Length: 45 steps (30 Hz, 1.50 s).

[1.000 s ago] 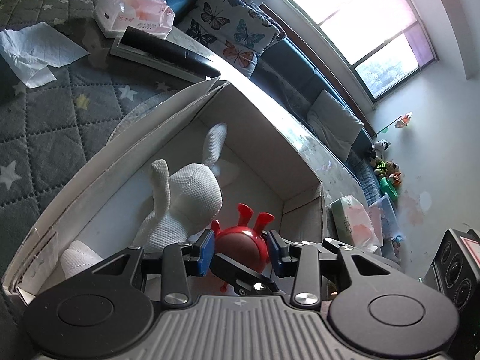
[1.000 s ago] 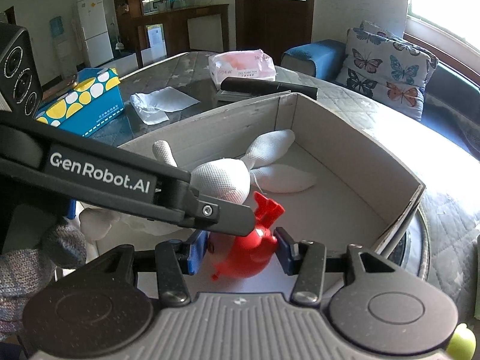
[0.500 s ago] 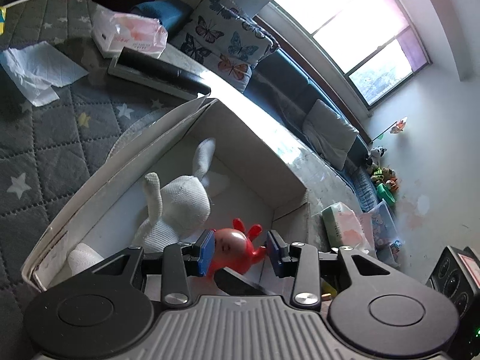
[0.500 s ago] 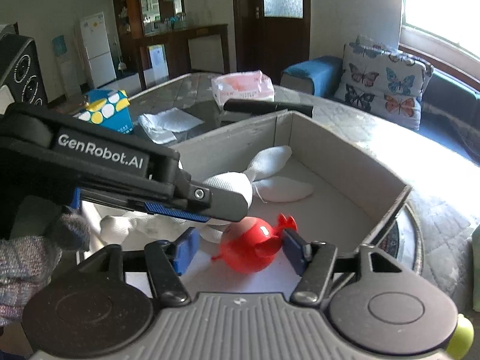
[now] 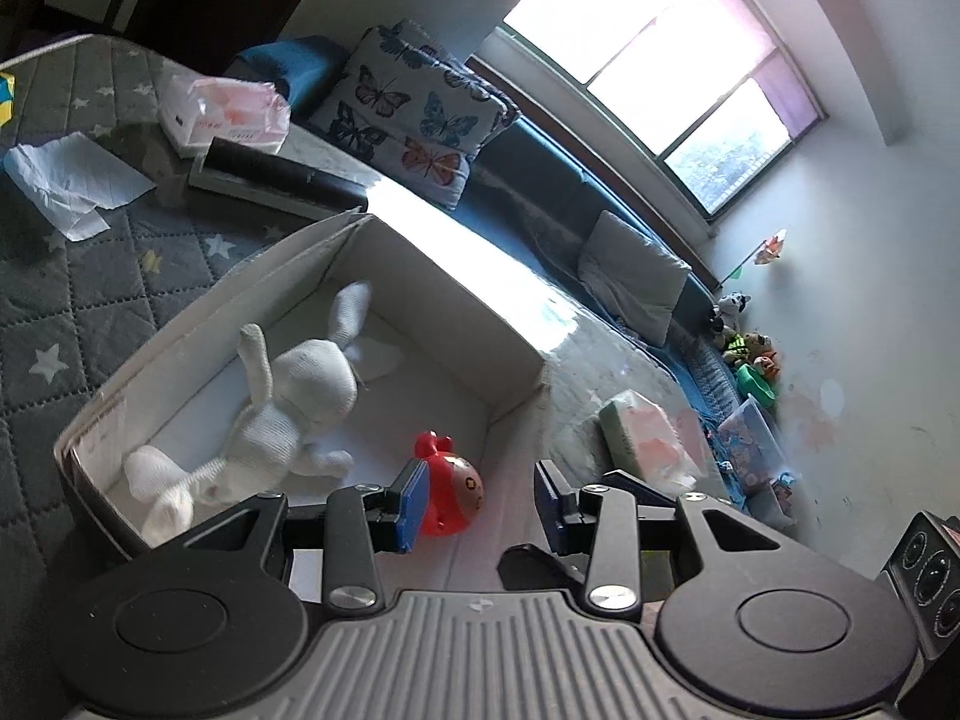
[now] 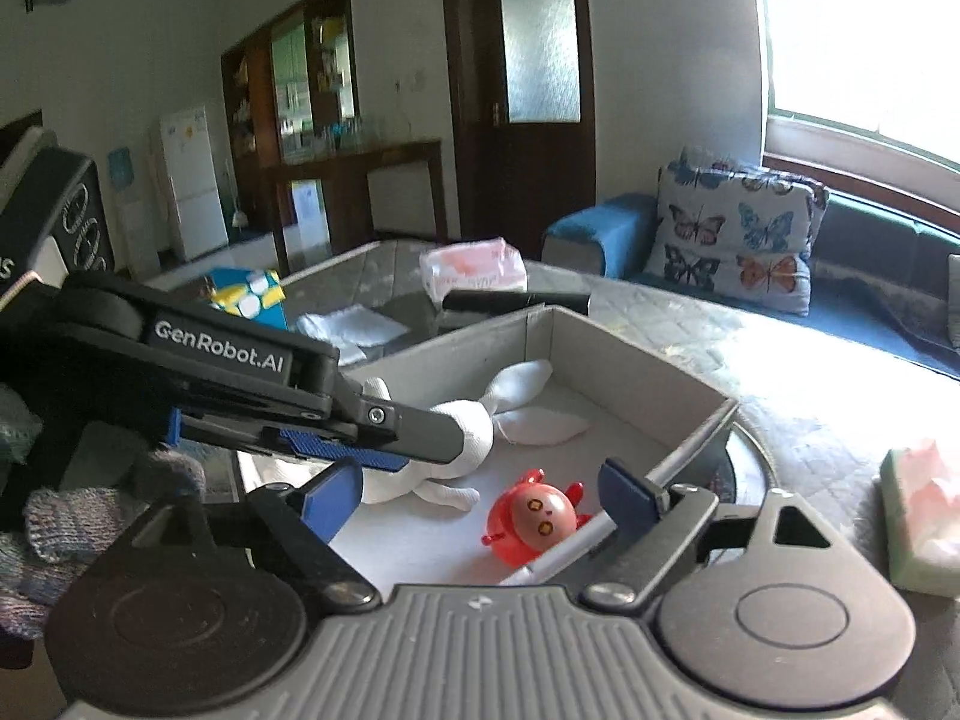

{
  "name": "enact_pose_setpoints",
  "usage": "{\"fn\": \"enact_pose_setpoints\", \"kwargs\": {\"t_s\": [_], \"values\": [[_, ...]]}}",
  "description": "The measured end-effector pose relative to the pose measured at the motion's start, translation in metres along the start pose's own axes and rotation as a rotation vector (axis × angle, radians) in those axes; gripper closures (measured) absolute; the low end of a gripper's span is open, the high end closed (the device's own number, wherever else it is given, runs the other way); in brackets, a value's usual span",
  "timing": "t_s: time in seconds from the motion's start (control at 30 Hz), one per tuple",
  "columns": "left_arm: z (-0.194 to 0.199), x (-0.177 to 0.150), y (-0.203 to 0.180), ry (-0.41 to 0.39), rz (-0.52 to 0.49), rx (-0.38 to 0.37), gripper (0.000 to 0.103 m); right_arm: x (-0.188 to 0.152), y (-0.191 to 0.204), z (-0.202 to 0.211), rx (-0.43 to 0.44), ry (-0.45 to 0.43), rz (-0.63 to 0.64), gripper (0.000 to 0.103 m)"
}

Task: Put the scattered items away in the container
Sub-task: 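Lower the red pig into the box beside the bunny and open the left gripper, then move the left tool back toward the black-and-red figure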

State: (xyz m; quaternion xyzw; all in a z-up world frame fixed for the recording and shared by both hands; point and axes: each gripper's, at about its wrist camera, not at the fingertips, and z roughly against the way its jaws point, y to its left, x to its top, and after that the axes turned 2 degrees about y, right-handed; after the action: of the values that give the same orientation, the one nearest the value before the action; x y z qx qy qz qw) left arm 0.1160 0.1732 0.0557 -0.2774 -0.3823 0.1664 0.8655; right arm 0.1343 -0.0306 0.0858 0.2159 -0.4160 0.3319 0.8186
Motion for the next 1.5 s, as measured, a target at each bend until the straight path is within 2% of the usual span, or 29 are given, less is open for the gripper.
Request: {"fn": "enact_pose_setpoints", "kwargs": {"t_s": [0.2,0.47,0.63,1.03,1.5], "values": [[0.011,-0.016,-0.018,-0.017,-0.044,-0.012,0.062,-0.014,-0.002,0.037,-0.031,-0.070,-0.024,0.000],[0.015,-0.041,-0.041,-0.014,-0.100,-0.024,0.062,-0.042,-0.007,0.069,-0.032,-0.095,-0.028,0.000],[0.013,-0.058,-0.054,-0.001,-0.125,-0.034,0.062,-0.063,-0.011,0.088,-0.046,-0.141,-0.041,0.000],[-0.018,-0.091,-0.072,0.100,-0.153,-0.053,0.062,-0.111,-0.034,0.100,-0.144,-0.067,-0.147,0.000],[-0.049,-0.103,-0.085,0.163,-0.190,-0.001,0.062,-0.131,-0.054,0.091,-0.208,-0.029,-0.225,0.000]]}}
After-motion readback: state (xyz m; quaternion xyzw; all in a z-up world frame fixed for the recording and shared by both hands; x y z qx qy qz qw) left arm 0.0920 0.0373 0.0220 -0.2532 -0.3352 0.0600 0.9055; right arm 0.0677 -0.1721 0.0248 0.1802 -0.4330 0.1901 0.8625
